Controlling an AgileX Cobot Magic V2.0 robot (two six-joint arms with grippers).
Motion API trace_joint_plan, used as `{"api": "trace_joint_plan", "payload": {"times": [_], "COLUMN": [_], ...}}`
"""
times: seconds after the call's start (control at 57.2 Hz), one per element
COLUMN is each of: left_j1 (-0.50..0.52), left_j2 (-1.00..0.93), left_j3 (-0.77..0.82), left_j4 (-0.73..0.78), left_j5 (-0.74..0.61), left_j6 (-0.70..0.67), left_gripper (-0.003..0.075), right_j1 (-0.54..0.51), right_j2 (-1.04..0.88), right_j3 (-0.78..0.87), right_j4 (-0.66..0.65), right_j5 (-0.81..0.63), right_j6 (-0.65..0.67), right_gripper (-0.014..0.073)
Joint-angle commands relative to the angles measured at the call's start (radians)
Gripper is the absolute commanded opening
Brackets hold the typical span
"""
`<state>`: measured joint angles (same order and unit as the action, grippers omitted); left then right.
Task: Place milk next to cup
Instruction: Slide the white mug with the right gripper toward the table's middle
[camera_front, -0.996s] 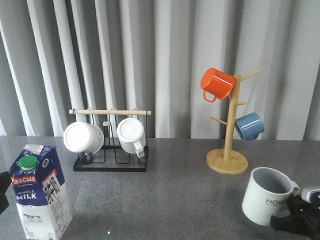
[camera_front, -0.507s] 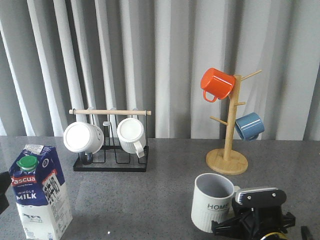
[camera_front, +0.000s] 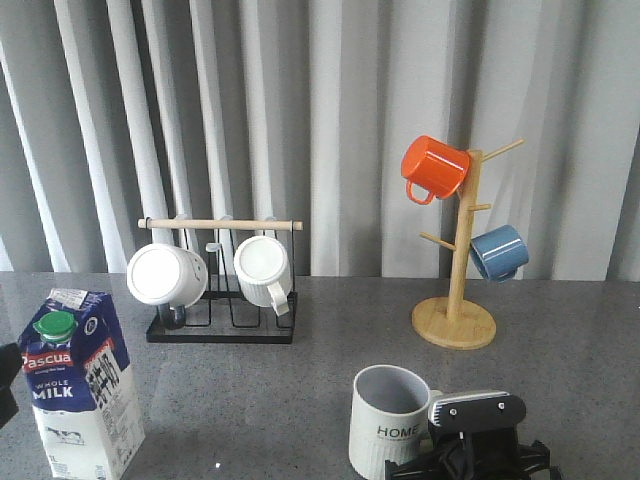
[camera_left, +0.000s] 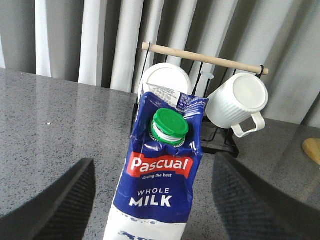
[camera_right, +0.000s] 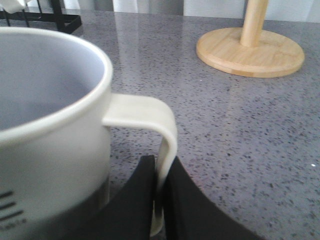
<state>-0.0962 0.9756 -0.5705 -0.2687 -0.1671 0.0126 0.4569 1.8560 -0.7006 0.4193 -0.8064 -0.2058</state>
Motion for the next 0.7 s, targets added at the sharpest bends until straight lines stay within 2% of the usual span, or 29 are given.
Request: {"api": "trace_joint_plan", "payload": {"times": [0.0, 0.245, 0.577, 0.681], "left_j1": [-0.006, -0.006, -0.006, -0.006], "left_j2": [-0.008, -0.008, -0.008, -0.008], "left_j3": [-0.036, -0.036, -0.036, -0.036], "left_j4": [0.001, 0.001, 0.001, 0.001], "left_j5": [-0.077, -0.077, -0.077, -0.077], "left_j6": [0.0, 0.0, 0.0, 0.0], "left_gripper": [0.0489, 0.0489, 0.0489, 0.0489], "right_j1": [0.007, 0.007, 0.008, 0.008], "right_j2": [-0.036, -0.036, -0.052, -0.076], "right_j3": [-0.021, -0.019, -0.019, -0.019], "right_j4": [-0.015, 0.003, 0.003, 0.003], "right_j5": [-0.065, -0.063, -0.044, -0.041], "right_j6": [-0.039, -0.075, -0.075, -0.076], "right_gripper": [-0.0003, 0.0046, 0.0234, 0.0268]}}
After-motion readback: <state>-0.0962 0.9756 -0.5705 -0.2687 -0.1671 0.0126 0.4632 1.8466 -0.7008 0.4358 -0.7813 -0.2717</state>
